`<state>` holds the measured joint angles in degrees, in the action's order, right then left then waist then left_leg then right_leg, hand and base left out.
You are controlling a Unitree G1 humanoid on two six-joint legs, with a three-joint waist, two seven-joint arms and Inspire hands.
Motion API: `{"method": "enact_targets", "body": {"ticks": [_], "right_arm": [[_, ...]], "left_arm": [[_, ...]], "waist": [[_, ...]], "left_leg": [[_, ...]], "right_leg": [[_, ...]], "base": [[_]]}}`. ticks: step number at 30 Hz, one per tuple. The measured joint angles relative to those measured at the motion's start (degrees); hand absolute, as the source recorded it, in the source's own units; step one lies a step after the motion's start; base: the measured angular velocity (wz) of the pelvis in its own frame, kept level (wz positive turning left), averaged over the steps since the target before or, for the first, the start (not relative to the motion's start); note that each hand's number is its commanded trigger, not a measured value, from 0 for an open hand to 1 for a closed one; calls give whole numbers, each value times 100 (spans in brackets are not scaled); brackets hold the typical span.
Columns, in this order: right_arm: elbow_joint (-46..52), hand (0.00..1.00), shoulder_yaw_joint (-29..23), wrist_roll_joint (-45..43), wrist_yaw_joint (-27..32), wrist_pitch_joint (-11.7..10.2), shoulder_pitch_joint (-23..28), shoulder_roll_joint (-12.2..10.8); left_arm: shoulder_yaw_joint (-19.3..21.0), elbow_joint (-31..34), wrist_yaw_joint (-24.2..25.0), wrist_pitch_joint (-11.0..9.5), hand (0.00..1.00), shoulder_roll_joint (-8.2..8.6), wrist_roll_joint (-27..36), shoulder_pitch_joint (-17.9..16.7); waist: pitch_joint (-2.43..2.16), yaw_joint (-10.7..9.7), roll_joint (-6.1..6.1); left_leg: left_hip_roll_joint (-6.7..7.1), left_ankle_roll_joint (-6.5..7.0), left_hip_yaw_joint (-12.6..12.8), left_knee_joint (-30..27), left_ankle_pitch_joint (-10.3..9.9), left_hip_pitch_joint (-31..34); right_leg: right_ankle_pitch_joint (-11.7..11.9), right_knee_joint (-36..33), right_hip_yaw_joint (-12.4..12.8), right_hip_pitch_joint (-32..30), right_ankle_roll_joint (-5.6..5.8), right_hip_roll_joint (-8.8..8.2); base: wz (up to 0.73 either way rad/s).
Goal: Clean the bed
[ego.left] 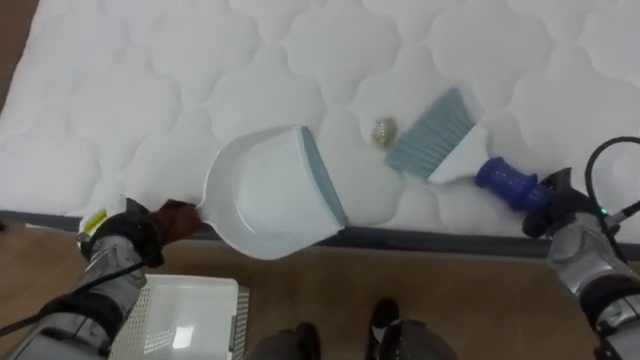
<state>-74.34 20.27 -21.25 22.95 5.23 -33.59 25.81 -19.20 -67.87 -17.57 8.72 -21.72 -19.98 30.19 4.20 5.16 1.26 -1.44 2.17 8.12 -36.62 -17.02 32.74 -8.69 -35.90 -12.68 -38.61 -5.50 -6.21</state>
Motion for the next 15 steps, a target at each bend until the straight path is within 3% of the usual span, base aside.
{"method": "enact_targets", "body": {"ticks": [2, 5, 8, 15], "right_arm": [[27, 100, 11, -480, 16, 32, -20, 242], [73, 100, 255, -975, 22, 174, -128, 483], [102, 100, 452, -1462, 28, 236, -303, 616], [129, 100, 551, -2063, 78, 439, -498, 658]], "left_arm": [[47, 158, -193, 12, 100, -166, -393, 5], [44, 274, -497, 12, 100, -305, -719, 6], [37, 355, -714, 10, 100, -379, -956, 9], [30, 530, -951, 106, 100, -447, -1292, 52]], "waist": [[-9, 14, 190], [4, 9, 330], [7, 11, 379], [8, 9, 381]], "left_leg": [[-26, -4, -33, -39, 0, 39], [-65, -4, -48, -76, -5, 49], [-92, 2, -54, -66, 3, 59], [-88, 13, -70, 1, 29, 127]], "right_leg": [[-3, -13, -27, -13, -4, 5], [5, 34, -70, 35, -8, 17], [58, 131, -112, 63, -14, 35], [96, 230, -165, 37, -5, 40]], "base": [[8], [3], [0], [1]]}}
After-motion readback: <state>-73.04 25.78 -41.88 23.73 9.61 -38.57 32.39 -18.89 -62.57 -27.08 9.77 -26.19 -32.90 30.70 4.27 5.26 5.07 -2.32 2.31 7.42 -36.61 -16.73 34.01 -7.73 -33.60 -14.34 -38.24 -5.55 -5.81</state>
